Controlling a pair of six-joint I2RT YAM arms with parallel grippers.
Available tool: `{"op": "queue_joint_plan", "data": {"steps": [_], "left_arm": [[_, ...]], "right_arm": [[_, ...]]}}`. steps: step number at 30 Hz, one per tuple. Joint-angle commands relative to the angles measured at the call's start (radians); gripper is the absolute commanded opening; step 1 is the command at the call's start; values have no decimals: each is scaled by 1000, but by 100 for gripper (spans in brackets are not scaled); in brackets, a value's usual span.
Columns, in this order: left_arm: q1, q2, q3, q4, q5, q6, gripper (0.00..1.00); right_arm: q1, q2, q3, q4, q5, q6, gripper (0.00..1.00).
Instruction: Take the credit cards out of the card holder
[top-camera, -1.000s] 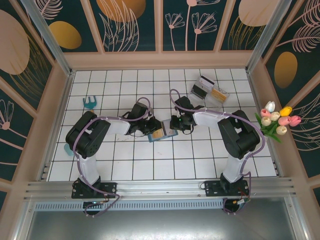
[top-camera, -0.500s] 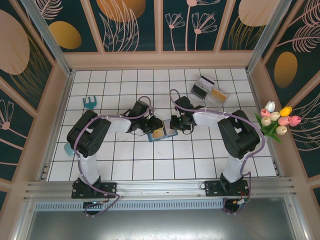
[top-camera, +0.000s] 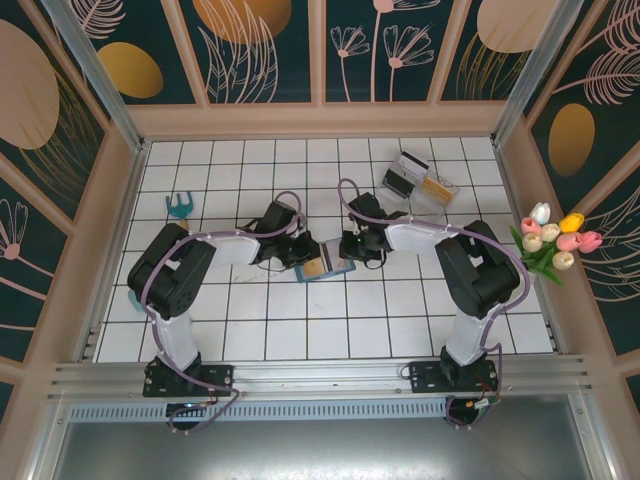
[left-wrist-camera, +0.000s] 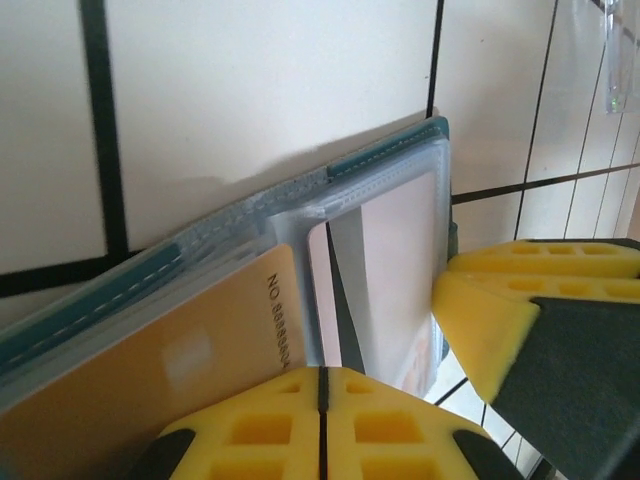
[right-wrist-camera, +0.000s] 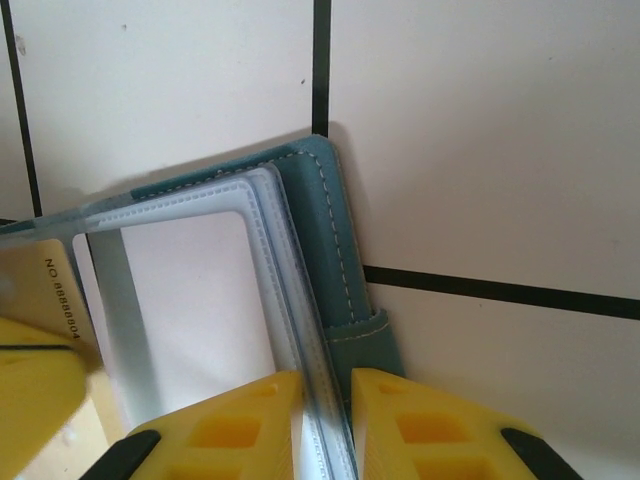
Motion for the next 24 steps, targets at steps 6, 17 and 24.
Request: {"op": "queue_joint_plan", "data": {"steps": [6,17,24], "left_arm": [[33,-128,-51,-71,-33,55,13],[34,-122,-105,-104,-122,55,3],[35,-64,-100,-122,-139,60,0]], "right_arm": [[26,-126,33,-24,-66,31,26],[69,-133,38,54,-193,38,31],[65,36,74,148,-343,20,24]]}}
